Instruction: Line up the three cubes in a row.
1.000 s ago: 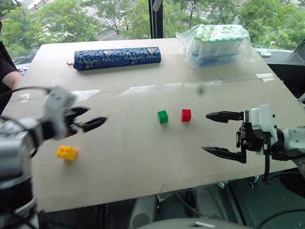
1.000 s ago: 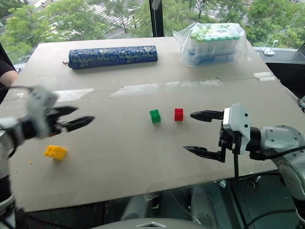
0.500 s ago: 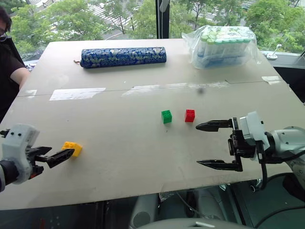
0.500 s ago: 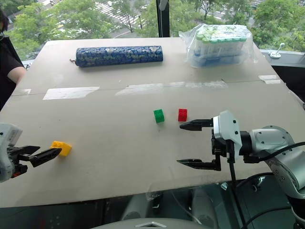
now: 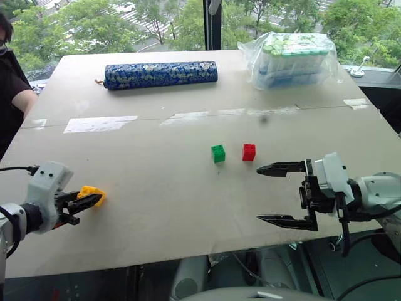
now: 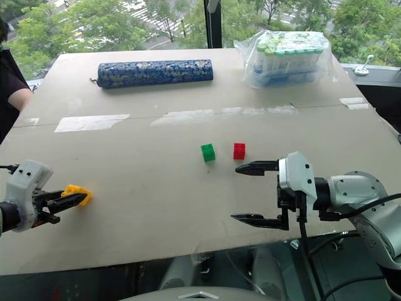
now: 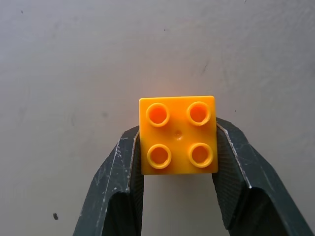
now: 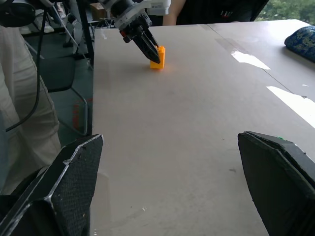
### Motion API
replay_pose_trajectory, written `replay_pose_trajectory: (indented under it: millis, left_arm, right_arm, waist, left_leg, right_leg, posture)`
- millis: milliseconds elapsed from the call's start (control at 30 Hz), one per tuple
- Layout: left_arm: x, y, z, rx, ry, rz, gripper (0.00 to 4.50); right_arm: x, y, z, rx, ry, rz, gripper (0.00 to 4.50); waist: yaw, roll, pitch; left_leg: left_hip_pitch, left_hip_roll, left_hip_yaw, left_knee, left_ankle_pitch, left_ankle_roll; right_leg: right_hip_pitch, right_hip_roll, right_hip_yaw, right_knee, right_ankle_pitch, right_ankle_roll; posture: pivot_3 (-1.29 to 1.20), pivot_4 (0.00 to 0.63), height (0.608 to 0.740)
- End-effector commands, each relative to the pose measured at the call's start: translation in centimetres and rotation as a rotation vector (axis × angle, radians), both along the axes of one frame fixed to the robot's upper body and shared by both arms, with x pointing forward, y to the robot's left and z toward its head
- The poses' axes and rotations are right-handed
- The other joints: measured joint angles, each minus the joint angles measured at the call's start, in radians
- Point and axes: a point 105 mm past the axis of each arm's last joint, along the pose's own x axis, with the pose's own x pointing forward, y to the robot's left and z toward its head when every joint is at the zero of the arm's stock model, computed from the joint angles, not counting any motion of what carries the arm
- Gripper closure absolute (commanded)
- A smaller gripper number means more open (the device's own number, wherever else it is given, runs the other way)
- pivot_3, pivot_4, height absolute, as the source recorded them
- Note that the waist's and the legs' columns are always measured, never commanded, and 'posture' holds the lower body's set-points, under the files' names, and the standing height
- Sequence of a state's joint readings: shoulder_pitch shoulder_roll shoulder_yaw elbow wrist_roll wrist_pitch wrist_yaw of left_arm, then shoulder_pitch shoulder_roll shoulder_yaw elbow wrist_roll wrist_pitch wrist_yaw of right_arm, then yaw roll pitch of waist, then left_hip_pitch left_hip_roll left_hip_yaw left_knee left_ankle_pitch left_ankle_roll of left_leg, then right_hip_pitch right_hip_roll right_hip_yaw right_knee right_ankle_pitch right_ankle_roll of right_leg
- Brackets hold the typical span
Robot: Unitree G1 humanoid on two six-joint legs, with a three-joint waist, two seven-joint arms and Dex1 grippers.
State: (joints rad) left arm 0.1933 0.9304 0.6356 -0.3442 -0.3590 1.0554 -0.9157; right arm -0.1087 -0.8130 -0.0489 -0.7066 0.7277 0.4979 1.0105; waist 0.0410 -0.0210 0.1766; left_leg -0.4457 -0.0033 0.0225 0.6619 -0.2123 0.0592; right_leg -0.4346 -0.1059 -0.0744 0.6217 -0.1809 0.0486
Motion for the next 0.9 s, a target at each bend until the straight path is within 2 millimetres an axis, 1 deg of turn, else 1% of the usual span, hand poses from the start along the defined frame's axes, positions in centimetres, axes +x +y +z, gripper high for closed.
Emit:
replay_pose_trajectory:
  millis: [33,100,167,267,333,400,467,533,600,733,900]
  left_arm:
    - [1.4,-3.6,3.0,-0.042,-0.118,-0.262,3.24]
    - [2.2,-6.3,3.7,-0.060,-0.120,-0.466,3.24]
    - [3.6,-8.1,3.9,-0.051,-0.113,-0.609,3.24]
    - [6.8,-9.5,3.4,-0.007,-0.113,-0.751,3.24]
    - [8.7,-10.2,2.9,0.018,-0.101,-0.818,3.24]
    - [10.1,-10.8,2.1,0.048,-0.061,-0.883,3.24]
    - [11.3,-11.7,1.6,0.081,-0.040,-0.953,3.24]
    - [12.0,-12.7,1.5,0.101,-0.024,-1.025,3.24]
    - [12.3,-13.4,1.4,0.110,-0.006,-1.085,3.24]
    - [12.8,-13.7,1.2,0.148,0.004,-1.149,3.24]
    - [13.6,-14.0,1.2,0.196,-0.013,-1.180,3.24]
  right_arm:
    - [-0.3,-0.1,1.1,0.017,-0.063,-0.025,0.00]
    - [-0.1,-0.3,1.1,0.027,-0.062,-0.057,0.00]
    - [0.1,-0.5,1.0,0.037,-0.058,-0.096,0.00]
    - [0.2,-1.1,0.5,0.028,-0.057,-0.151,0.00]
    - [0.2,-1.3,0.2,0.022,-0.054,-0.181,0.00]
    - [0.0,-1.5,0.1,0.002,-0.065,-0.201,0.00]
    - [-0.1,-1.8,0.0,-0.015,-0.062,-0.229,0.00]
    - [0.0,-2.1,-0.2,-0.046,-0.064,-0.265,0.00]
    - [0.1,-2.3,-0.2,-0.060,-0.067,-0.291,0.00]
    - [0.1,-2.3,-0.4,-0.078,-0.059,-0.318,0.00]
    - [0.3,-2.6,-0.6,-0.091,-0.052,-0.341,0.00]
  waist:
    - [0.002,0.000,0.000]
    - [0.004,-0.001,0.000]
    - [0.007,0.000,0.000]
    - [0.007,0.003,-0.001]
    - [0.006,0.003,-0.001]
    - [-0.001,0.002,-0.001]
    - [-0.003,0.002,-0.001]
    - [-0.001,0.001,-0.001]
    - [-0.002,0.001,-0.001]
    - [-0.002,0.001,-0.001]
    - [0.001,0.001,-0.001]
  left_leg:
    - [0.000,0.000,0.000,0.000,0.000,0.000]
    - [-0.001,0.000,0.000,0.000,0.000,0.000]
    - [-0.001,0.000,0.000,0.000,0.000,0.000]
    - [-0.001,-0.001,0.002,0.000,0.000,0.000]
    - [-0.001,-0.002,0.002,0.000,0.001,0.001]
    - [0.000,-0.001,0.003,0.001,0.003,0.005]
    - [-0.001,-0.001,0.003,0.002,0.003,0.006]
    - [-0.002,-0.001,0.003,0.003,0.003,0.006]
    - [-0.003,-0.001,0.003,0.006,0.001,0.008]
    - [-0.003,0.000,0.003,0.007,0.001,0.009]
    - [-0.003,0.000,0.002,0.007,0.001,0.009]
  right_leg:
    - [0.000,0.000,-0.001,0.000,0.000,0.000]
    - [0.000,-0.001,-0.002,-0.001,0.000,0.000]
    - [0.000,-0.001,-0.003,-0.001,0.000,0.000]
    - [0.000,0.001,-0.007,-0.001,0.000,0.000]
    - [0.002,0.005,-0.008,-0.001,0.000,0.000]
    - [0.002,0.007,-0.007,0.000,0.000,0.000]
    - [0.003,0.008,-0.007,0.000,0.000,0.000]
    - [0.002,0.008,-0.006,0.000,0.001,0.000]
    - [0.003,0.008,-0.007,0.000,0.000,0.000]
    - [0.003,0.008,-0.006,0.000,0.000,0.000]
    - [0.003,0.008,-0.007,0.000,0.000,0.000]
  posture:
    - [0.00,0.150,0.740]
    - [0.00,0.150,0.740]
    - [0.00,0.150,0.740]
    - [0.00,0.150,0.740]
    - [0.00,0.150,0.740]
    - [0.00,0.150,0.740]
    - [0.00,0.150,0.740]
    - [0.00,0.150,0.740]
    - [0.00,0.150,0.740]
    - [0.00,0.150,0.740]
    - [0.00,0.150,0.740]
